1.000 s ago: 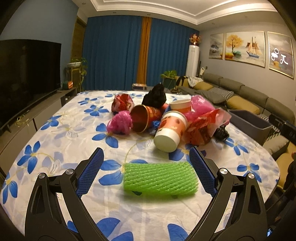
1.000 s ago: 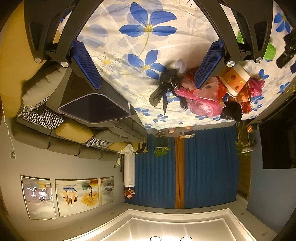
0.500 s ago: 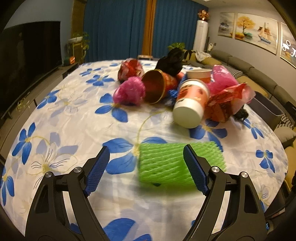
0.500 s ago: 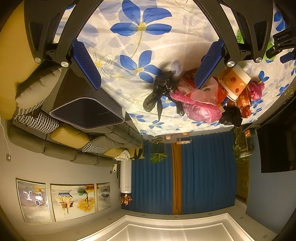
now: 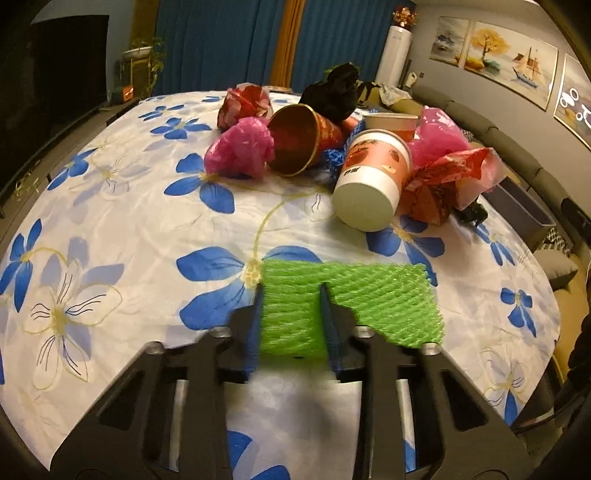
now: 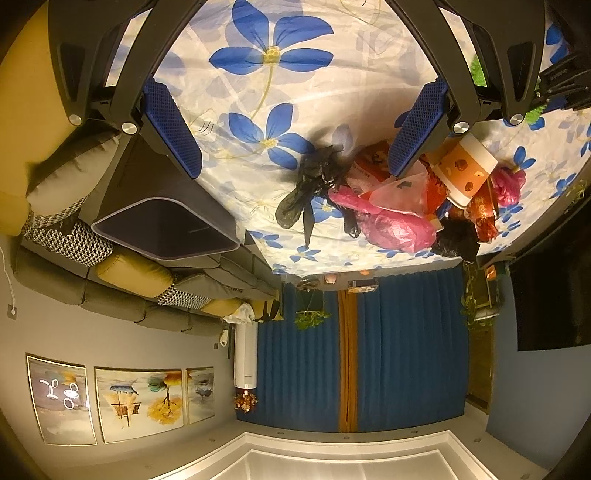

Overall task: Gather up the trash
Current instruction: 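Lower the left gripper onto the green foam net and close it, then grasp the red-and-white snack bag with the right gripper while the left gripper lifts the green net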

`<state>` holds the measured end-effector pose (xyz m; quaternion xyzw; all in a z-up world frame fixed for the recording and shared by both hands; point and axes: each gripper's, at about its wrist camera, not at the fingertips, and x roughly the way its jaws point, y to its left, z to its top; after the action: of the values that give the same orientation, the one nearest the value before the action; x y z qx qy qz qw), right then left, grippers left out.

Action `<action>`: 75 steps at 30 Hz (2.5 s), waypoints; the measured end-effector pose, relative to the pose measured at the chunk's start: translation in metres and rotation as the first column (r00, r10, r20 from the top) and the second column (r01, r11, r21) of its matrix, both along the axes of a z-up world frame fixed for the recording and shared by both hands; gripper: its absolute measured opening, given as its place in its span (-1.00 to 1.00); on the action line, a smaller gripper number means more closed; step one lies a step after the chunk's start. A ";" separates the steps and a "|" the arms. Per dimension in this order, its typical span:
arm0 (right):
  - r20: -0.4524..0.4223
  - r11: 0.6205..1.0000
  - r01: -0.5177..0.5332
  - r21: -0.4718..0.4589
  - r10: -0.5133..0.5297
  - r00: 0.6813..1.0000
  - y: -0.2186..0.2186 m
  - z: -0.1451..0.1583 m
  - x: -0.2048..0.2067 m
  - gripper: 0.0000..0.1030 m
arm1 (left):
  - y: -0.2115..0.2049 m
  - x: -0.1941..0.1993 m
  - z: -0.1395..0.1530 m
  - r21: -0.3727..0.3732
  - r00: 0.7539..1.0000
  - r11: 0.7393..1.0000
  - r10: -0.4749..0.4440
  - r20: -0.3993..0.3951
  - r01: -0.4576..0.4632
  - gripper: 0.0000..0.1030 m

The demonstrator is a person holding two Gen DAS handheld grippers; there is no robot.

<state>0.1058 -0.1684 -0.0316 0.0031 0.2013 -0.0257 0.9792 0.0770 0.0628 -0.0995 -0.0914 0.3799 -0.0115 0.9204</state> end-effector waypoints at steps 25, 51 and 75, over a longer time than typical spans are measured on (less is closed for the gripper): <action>-0.108 0.972 -0.234 0.012 0.234 0.966 0.070 -0.003 0.072 0.20 | 0.033 -0.018 0.073 -0.110 0.973 0.994 0.024 0.231 0.002 -0.91; -0.116 0.900 -0.427 0.085 0.434 0.893 0.068 -0.002 0.026 -0.92 | 0.027 -0.012 0.085 -0.117 0.959 0.992 -0.006 0.284 0.041 -0.91; 0.160 0.842 -0.510 0.178 0.487 0.859 0.036 0.089 0.006 -0.93 | 0.016 -0.019 0.116 -0.084 0.935 0.995 -0.020 0.354 0.053 -0.91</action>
<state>0.1122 -0.1324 0.0573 0.0571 0.1434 0.2519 0.9553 0.0575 0.0786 0.0161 -0.1232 0.2096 -0.0624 0.9680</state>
